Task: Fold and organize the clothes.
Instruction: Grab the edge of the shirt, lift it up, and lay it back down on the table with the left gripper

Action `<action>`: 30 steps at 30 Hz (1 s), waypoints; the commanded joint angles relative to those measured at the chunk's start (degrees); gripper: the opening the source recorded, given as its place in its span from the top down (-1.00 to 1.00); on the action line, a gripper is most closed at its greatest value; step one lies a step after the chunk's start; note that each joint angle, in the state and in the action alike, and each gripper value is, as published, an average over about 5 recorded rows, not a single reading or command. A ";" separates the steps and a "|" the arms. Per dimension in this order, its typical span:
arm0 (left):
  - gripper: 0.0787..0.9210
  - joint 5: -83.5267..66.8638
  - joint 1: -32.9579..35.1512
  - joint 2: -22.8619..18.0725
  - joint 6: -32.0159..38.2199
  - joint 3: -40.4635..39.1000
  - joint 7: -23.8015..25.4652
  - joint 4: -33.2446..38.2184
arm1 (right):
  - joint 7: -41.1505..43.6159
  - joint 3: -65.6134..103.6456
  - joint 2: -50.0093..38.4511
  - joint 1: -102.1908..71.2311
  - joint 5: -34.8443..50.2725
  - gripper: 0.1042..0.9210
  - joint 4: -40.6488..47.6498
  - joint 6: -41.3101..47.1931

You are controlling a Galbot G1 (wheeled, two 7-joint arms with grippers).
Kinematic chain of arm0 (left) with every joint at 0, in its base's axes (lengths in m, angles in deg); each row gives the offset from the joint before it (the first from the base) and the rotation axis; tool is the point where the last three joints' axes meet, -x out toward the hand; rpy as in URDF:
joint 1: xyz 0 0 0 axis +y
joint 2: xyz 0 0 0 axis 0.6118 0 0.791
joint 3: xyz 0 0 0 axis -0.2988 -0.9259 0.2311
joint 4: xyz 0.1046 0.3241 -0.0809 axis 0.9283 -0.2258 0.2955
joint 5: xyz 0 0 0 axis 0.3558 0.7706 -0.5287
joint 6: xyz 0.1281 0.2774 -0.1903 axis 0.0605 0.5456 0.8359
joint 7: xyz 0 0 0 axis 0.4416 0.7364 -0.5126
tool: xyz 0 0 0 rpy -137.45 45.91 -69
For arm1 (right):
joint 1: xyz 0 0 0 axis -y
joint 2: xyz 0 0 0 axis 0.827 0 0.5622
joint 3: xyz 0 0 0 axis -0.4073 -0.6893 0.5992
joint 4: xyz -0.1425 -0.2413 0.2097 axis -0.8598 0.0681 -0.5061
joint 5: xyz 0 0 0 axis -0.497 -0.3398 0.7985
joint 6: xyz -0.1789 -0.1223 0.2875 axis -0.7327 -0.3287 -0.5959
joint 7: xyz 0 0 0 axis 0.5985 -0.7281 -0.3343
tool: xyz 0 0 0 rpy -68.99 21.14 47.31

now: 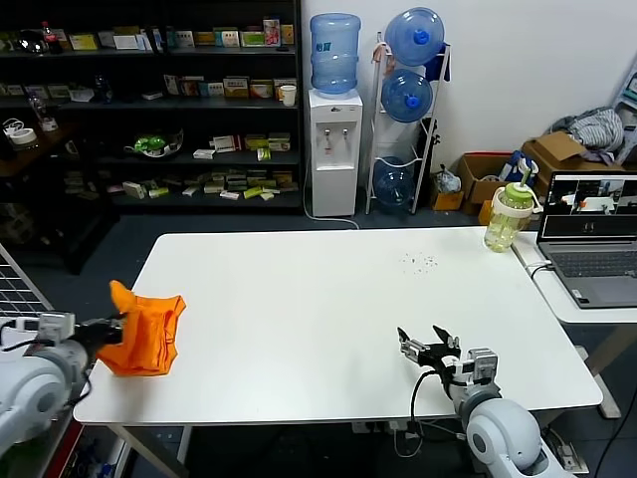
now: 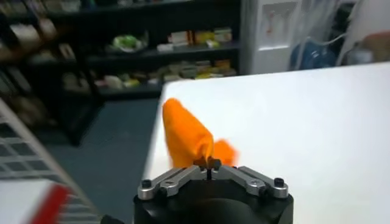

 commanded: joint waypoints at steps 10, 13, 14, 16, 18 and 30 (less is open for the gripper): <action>0.96 -13.36 -40.14 -41.57 -4.07 -40.61 -19.63 -4.65 | -2.10 4.71 2.17 -5.38 -0.05 -0.76 -2.41 2.36; 0.96 -12.23 -40.92 -43.22 -4.06 -41.51 -19.71 -6.56 | -2.12 4.84 2.22 -5.27 0.10 -0.76 -2.13 2.36; 0.96 -11.90 -41.06 -43.64 -4.05 -41.74 -19.69 -7.04 | -2.12 4.82 2.26 -5.17 0.13 -0.76 -2.01 2.35; 0.96 -11.22 -41.27 -44.45 -4.03 -42.13 -19.72 -7.97 | -2.13 4.72 2.37 -4.87 0.17 -0.76 -1.74 2.34; 0.96 -10.58 -41.43 -45.30 -4.00 -42.38 -19.75 -8.77 | -2.16 4.56 2.46 -4.56 0.21 -0.76 -1.47 2.35; 0.96 -8.27 -41.81 -49.14 -3.89 -43.77 -20.19 -11.35 | -2.28 4.37 2.12 -3.95 0.87 -0.76 -1.46 2.42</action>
